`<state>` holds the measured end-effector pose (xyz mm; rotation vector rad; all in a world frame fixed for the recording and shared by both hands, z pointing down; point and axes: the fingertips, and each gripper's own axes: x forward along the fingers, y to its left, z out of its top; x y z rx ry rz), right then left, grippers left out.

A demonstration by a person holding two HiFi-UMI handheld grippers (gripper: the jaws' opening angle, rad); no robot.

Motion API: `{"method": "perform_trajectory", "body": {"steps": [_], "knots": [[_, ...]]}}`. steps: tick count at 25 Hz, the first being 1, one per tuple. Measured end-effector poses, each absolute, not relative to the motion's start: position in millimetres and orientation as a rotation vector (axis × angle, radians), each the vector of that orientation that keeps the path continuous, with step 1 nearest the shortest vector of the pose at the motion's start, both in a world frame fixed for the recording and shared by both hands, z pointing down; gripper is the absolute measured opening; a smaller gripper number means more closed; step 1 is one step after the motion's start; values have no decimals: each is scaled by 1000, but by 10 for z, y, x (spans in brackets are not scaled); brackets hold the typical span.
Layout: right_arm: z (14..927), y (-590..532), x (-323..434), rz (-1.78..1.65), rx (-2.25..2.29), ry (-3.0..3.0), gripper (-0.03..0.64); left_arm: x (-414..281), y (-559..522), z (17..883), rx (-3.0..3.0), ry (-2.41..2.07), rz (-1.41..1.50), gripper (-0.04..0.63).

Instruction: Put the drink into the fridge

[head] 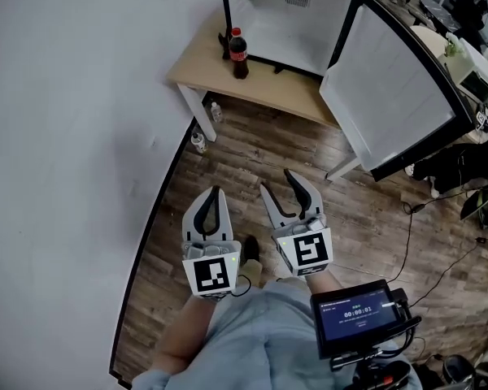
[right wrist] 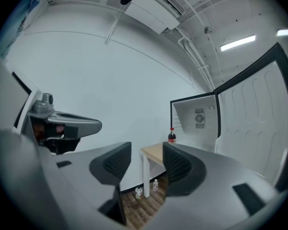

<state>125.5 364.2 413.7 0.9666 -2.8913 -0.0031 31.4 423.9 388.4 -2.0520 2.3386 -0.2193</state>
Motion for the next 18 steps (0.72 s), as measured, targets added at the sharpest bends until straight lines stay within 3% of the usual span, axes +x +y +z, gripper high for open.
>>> {"method": "perform_trajectory", "body": {"steps": [18], "knots": [[3964,2687,516,-63,1080,-2879,202,-416,3220,3778,-2113,2215,-189,9]]}}
